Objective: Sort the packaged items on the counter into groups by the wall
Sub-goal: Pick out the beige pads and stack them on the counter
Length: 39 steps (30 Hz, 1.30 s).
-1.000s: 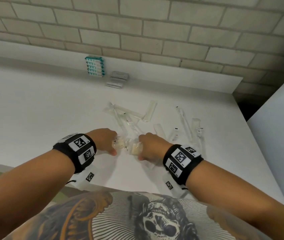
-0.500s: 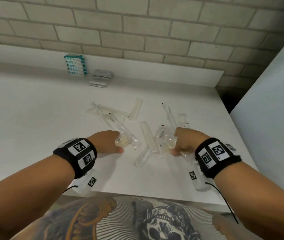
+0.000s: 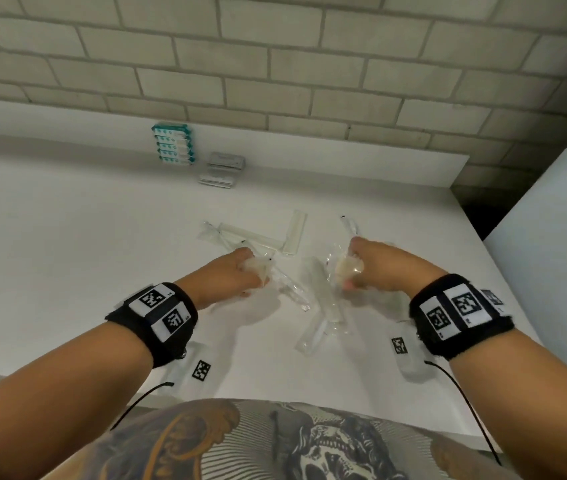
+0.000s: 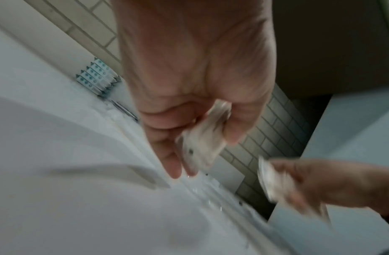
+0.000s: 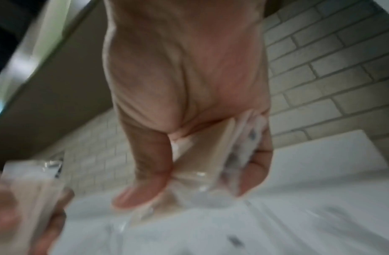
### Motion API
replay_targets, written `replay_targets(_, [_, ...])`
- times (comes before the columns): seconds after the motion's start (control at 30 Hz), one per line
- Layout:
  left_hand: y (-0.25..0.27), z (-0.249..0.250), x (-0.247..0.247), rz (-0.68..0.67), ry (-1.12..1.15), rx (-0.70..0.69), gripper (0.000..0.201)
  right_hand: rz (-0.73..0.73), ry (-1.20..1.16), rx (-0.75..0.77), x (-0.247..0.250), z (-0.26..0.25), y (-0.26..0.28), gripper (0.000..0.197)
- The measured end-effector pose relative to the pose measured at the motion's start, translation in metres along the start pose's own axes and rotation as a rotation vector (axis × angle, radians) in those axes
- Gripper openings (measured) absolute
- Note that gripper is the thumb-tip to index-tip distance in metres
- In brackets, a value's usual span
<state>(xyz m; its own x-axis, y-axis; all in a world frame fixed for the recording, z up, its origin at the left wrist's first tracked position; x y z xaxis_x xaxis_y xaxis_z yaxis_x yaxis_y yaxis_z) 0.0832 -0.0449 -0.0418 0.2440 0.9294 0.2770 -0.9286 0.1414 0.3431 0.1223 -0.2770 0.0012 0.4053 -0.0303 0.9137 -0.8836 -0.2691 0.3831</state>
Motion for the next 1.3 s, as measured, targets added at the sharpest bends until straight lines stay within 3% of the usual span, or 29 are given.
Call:
replay_targets(0.07, [0.002,0.014,0.01,-0.015,0.306,-0.075,0.054,0.126,-0.295,0.061,0.033,-0.037,-0.004,0.041])
replay_targets(0.13, [0.004,0.032,0.019,-0.039,0.484,-0.155,0.049,0.19,-0.576,0.161,0.049,-0.082,-0.011,0.031])
replay_targets(0.3, [0.015,0.059,0.047,-0.14,0.694,-0.258,0.042,0.284,-1.049,0.265,0.055,-0.162,-0.032,0.021])
replay_targets(0.37, [0.016,0.059,0.065,-0.152,0.66,-0.283,0.035,0.294,-1.071,0.276,0.056,-0.18,-0.038,0.024])
replay_targets(0.5, [0.014,0.042,0.109,-0.074,0.692,-0.293,0.029,0.284,-1.075,0.313,0.055,-0.206,-0.052,0.007])
replay_targets(0.6, [0.012,0.028,0.138,-0.018,0.758,-0.285,0.025,0.256,-1.059,0.297,0.049,-0.221,-0.066,0.019])
replay_targets(0.8, [0.006,0.006,0.175,-0.019,0.8,-0.253,0.038,0.248,-1.091,0.245,0.034,-0.254,-0.084,0.021])
replay_targets(0.93, [0.001,-0.014,0.206,0.084,0.89,-0.232,0.036,0.117,-1.106,0.212,0.023,-0.271,-0.092,0.012])
replay_targets(1.03, [-0.002,-0.024,0.225,0.138,0.873,-0.237,0.028,0.033,-0.994,0.227,0.018,-0.279,-0.095,0.018])
replay_targets(1.1, [-0.003,-0.027,0.228,0.105,0.809,-0.241,0.028,0.029,-0.884,0.234,0.019,-0.283,-0.096,0.022])
replay_targets(1.17, [-0.004,-0.03,0.224,0.045,0.696,-0.227,0.043,0.061,-0.801,0.265,0.023,-0.29,-0.099,0.029])
replay_targets(1.23, [-0.005,-0.031,0.217,-0.028,0.628,-0.211,0.049,0.135,-0.825,0.285,0.029,-0.295,-0.103,0.037])
replay_targets(1.3, [-0.006,-0.032,0.219,-0.037,0.681,-0.215,0.046,0.232,-0.913,0.241,0.035,-0.292,-0.109,0.03])
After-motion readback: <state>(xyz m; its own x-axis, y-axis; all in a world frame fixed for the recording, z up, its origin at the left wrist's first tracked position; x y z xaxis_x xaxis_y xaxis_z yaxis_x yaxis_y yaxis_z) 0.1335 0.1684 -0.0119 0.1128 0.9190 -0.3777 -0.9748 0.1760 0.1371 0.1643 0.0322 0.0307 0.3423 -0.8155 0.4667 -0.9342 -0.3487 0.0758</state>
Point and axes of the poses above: each hand's wrist, its own y-axis away from the middle knuckle, its own x-axis out of the back of the hand, z = x × y, the point moved 9 cm from there along -y, towards the middle knuckle, and after that the axes turned 8 degrees about y, right-handed, at the moved point
